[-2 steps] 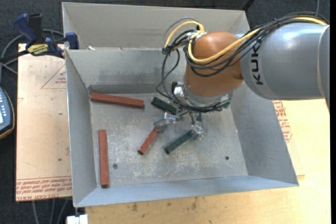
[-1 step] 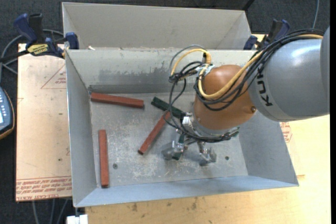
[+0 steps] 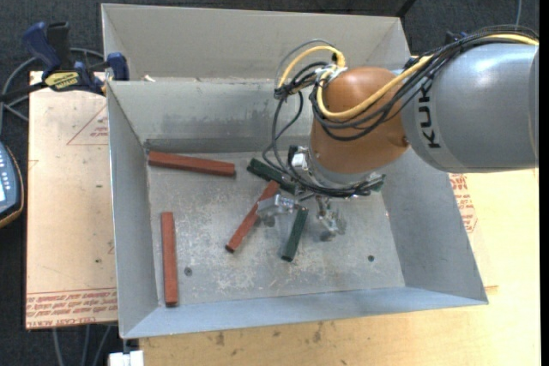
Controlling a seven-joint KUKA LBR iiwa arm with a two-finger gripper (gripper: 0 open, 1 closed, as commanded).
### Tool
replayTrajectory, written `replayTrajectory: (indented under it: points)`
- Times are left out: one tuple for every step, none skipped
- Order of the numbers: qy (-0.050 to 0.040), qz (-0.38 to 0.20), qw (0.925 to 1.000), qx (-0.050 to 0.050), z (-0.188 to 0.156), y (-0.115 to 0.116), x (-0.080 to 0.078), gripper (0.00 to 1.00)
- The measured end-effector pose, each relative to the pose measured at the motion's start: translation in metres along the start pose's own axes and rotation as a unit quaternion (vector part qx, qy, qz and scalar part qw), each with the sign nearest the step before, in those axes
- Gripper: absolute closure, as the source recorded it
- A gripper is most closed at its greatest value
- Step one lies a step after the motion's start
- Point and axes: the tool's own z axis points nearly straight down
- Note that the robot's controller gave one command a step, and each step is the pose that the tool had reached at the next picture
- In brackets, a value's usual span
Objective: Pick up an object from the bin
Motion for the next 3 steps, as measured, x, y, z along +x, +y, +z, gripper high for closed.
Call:
replayTrajectory:
  points:
    - [0.0013, -0.032, 0.9995, -0.002, 0.023, -0.013, 0.001, 0.00]
    - [0.0007, -0.031, 0.9995, -0.002, 0.021, -0.013, 0.001, 1.00]
    - [-0.0006, -0.064, 0.9979, 0.003, -0.118, -0.026, -0.009, 1.00]
